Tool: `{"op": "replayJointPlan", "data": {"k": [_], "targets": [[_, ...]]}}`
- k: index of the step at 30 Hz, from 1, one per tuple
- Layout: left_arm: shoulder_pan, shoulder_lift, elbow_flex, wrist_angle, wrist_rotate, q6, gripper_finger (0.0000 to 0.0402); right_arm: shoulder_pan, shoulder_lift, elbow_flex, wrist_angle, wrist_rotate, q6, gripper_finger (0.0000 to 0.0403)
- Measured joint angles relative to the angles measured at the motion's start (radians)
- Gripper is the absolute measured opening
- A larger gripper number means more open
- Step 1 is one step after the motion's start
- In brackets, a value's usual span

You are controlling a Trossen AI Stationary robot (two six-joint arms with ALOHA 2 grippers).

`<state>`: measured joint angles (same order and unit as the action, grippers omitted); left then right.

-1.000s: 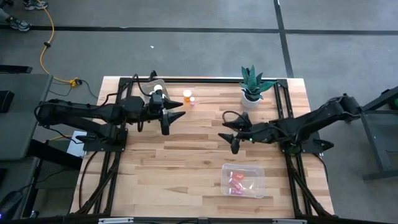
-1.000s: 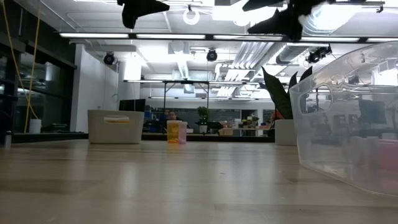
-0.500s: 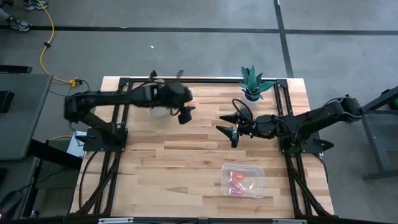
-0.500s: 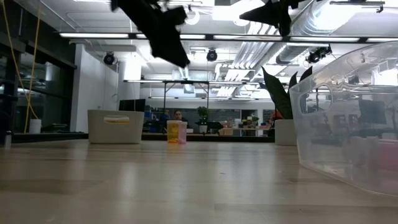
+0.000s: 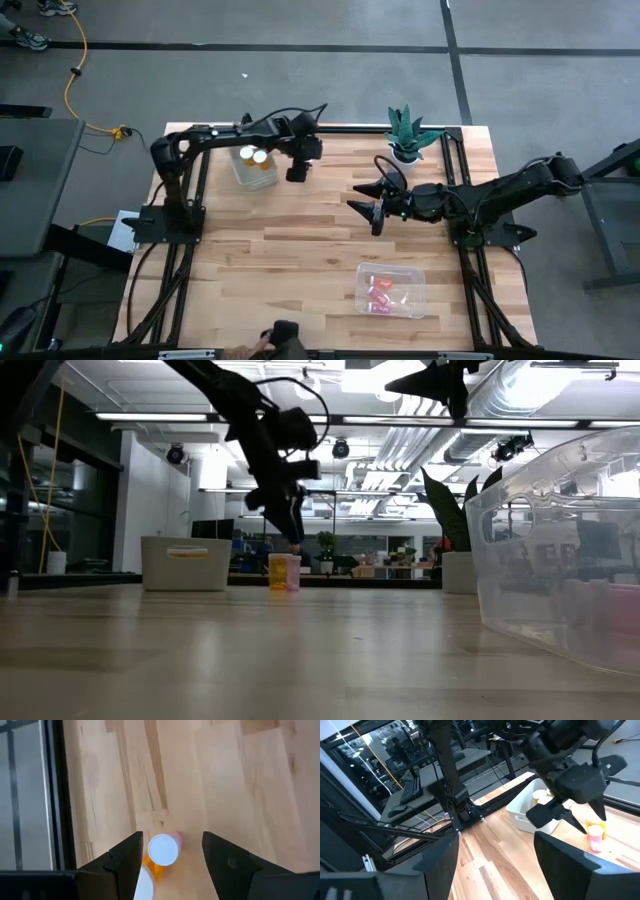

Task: Pick and place medicine bottles into bin by pill shape (circle, oval)
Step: Put the small pink pill bottle into the transparent bin

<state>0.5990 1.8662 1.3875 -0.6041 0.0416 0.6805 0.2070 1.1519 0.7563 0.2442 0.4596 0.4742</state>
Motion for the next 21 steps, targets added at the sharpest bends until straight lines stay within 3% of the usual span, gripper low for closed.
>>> {"op": "replayJointPlan", "data": {"k": [8, 21], "targets": [[0.037, 0.031, 0.014, 0.003, 0.045, 0.119, 0.0193, 0.0, 0.0, 0.0, -0.008, 0.003, 0.045, 0.0252], [0.046, 0.085, 0.014, 0.03, 0.03, 0.142, 0.0193, 0.0, 0.0, 0.0, -0.008, 0.046, 0.056, 0.0252]]}}
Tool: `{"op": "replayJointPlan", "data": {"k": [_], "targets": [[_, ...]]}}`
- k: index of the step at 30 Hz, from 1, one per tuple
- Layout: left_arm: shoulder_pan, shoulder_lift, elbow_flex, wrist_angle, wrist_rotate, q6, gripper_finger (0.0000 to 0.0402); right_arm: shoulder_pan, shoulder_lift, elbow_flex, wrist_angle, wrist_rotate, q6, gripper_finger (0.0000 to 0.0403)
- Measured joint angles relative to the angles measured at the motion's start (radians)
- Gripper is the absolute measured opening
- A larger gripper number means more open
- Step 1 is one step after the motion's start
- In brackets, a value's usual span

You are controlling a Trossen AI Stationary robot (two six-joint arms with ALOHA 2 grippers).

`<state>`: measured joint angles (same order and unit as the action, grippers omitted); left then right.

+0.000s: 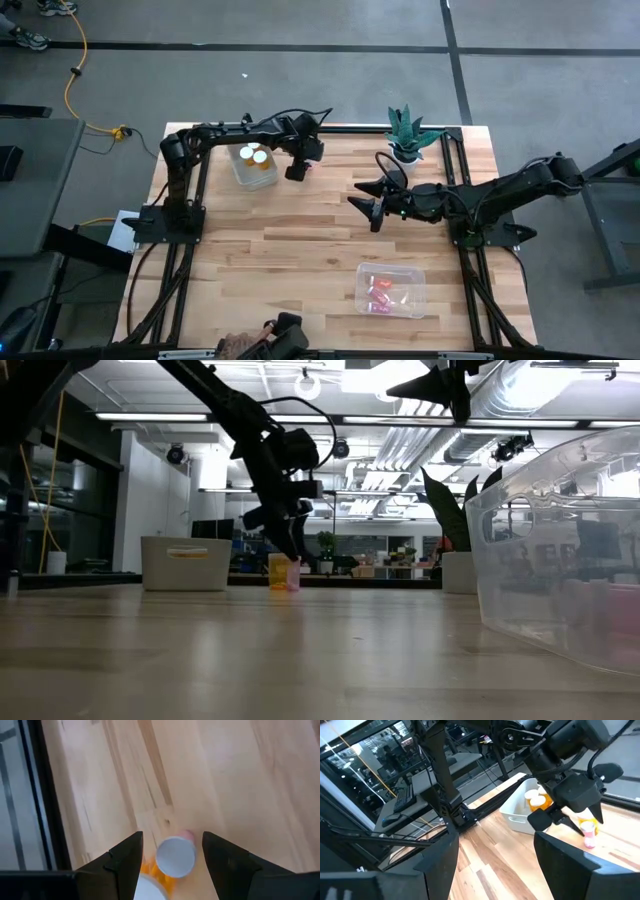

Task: Pick and place medicine bottles into bin by pill shape (circle, oval)
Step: Put the small pink pill bottle into the transparent bin

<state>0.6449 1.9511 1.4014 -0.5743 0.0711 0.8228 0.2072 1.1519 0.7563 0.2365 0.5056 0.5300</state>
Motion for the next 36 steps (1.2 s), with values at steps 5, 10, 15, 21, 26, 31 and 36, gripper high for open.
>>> {"op": "replayJointPlan", "data": {"k": [5, 10, 15, 21, 26, 31, 36], "targets": [[0.001, 0.0, 0.0, -0.009, 0.0, 0.009, 0.0184, 0.0, 0.0, 0.0, 0.0, 0.0, 0.013, 0.0252], [0.0, 0.0, 0.0, -0.017, 0.0, 0.009, 0.0147, 0.0, 0.0, 0.0, 0.0, 0.0, 0.013, 0.0252], [-0.006, 0.0, 0.0, -0.001, -0.04, 0.003, 0.0127, 0.0, 0.0, 0.0, 0.0, 0.0, 0.013, 0.0252], [-0.013, 0.0, 0.0, -0.012, -0.057, -0.004, 0.0132, 0.0, 0.0, 0.0, 0.0, 0.0, 0.031, 0.0252], [-0.023, 0.0, 0.0, -0.018, -0.052, -0.008, 0.0131, 0.0, 0.0, 0.0, 0.0, 0.0, 0.031, 0.0252], [-0.032, 0.0, 0.0, -0.018, -0.052, -0.009, 0.011, 0.0, 0.0, 0.0, 0.0, 0.0, 0.031, 0.0252], [-0.044, -0.003, 0.0, -0.018, -0.06, -0.012, 0.0092, 0.0, 0.0, 0.0, 0.0, 0.0, 0.031, 0.0252]]}}
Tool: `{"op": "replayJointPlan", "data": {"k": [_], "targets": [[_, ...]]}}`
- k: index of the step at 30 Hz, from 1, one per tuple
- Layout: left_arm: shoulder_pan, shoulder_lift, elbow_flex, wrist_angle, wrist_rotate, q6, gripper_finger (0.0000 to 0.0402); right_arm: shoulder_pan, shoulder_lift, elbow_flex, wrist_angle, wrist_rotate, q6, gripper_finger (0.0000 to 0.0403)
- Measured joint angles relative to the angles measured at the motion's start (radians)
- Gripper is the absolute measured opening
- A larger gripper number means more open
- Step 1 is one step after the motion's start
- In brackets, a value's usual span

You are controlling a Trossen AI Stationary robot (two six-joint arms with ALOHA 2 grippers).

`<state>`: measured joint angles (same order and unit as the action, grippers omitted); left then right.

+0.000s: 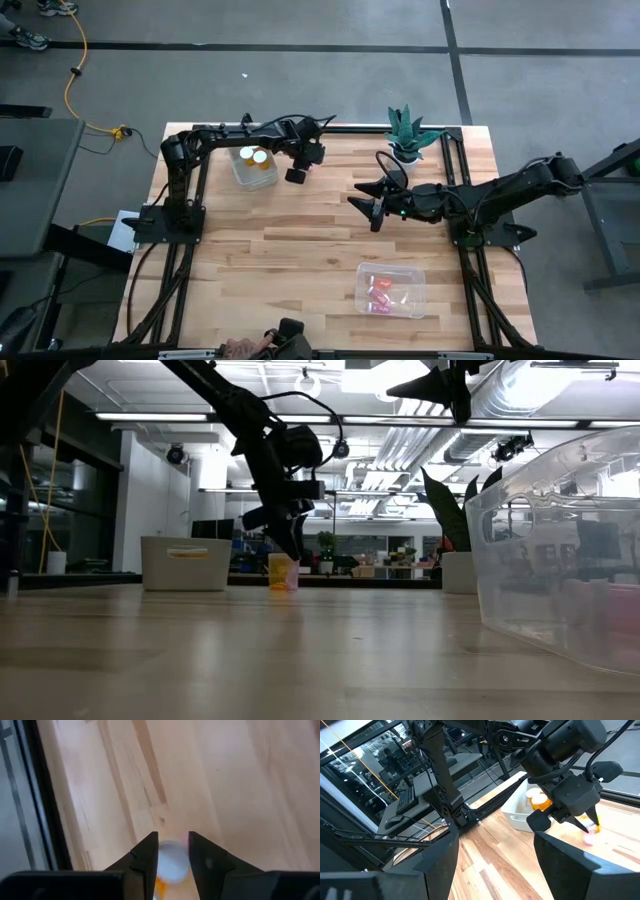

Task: Pick and place medicine bottles into bin by pill shape (circle, oval)
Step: Put the small pink pill bottle into the transparent bin

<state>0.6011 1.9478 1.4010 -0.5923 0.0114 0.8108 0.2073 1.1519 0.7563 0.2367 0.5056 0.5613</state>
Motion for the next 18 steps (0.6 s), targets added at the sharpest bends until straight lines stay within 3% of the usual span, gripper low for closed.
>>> {"op": "replayJointPlan", "data": {"k": [13, 18], "targets": [[-0.016, -0.117, -0.002, 0.013, -0.036, -0.064, 0.0089, 0.0, 0.0, 0.0, 0.001, 0.0, -0.019, 0.0252], [-0.005, -0.183, -0.002, 0.013, -0.04, -0.175, 0.0089, 0.0, 0.0, 0.0, 0.005, 0.0, -0.019, 0.0252]]}}
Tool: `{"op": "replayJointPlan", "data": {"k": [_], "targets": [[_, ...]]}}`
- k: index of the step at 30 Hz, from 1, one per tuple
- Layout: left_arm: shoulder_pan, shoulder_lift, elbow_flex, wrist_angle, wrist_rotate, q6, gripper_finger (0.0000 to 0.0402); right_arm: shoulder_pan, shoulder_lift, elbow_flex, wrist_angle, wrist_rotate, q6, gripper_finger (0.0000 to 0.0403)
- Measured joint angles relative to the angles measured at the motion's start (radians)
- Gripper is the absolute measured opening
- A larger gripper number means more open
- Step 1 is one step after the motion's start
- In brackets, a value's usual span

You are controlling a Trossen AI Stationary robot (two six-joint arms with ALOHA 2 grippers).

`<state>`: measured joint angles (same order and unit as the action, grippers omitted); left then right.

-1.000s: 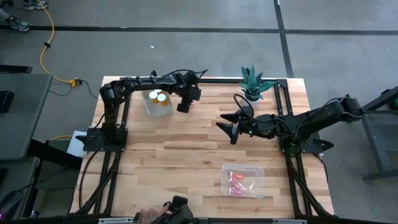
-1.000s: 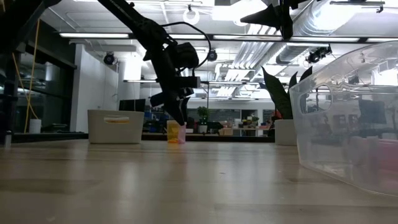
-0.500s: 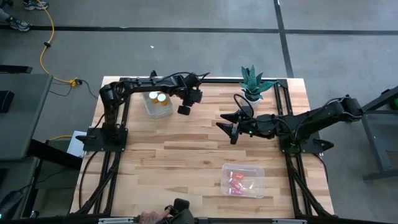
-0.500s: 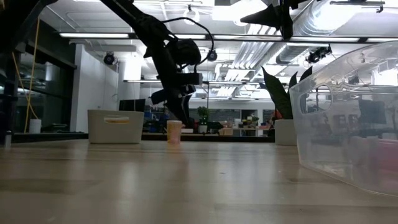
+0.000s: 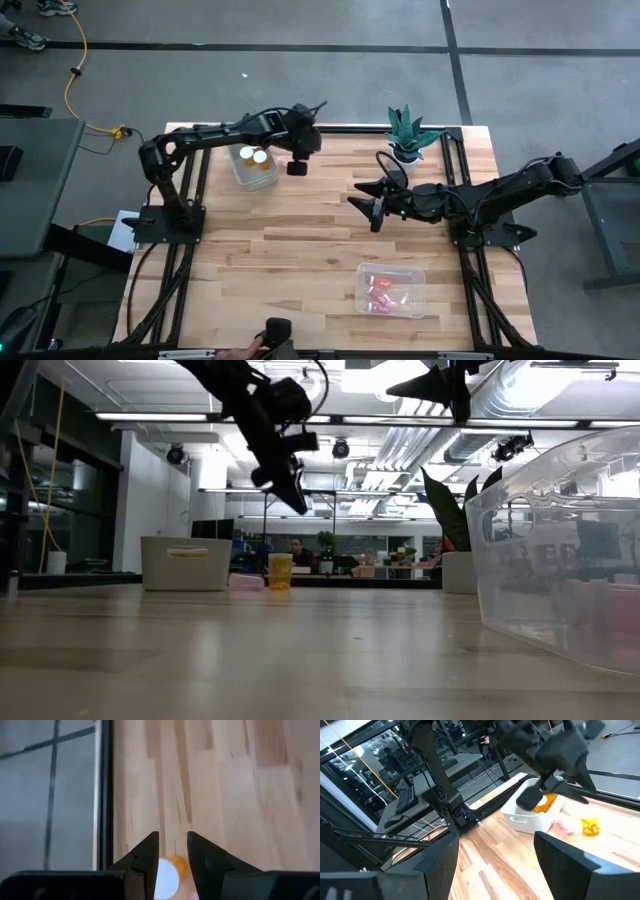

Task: Pick and place medicine bottles into bin by pill shape (circle, oval)
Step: Put the small pink pill bottle into the transparent bin

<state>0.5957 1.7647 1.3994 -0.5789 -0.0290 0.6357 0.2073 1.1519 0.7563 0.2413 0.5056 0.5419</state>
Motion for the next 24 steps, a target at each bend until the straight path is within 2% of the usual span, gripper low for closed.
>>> {"op": "replayJointPlan", "data": {"k": [5, 17, 24], "targets": [[0.037, -0.028, 0.001, -0.017, 0.029, -0.16, 0.01, 0.0, 0.0, 0.0, -0.009, 0.0, 0.0, 0.0252], [0.19, 0.035, 0.0, -0.207, 0.073, -0.12, 0.0207, 0.0, 0.0, 0.0, -0.027, 0.0, 0.0, 0.0252], [0.223, 0.137, 0.0, -0.236, 0.162, -0.082, 0.0229, 0.0, 0.0, 0.0, -0.037, 0.0, 0.029, 0.0252]]}}
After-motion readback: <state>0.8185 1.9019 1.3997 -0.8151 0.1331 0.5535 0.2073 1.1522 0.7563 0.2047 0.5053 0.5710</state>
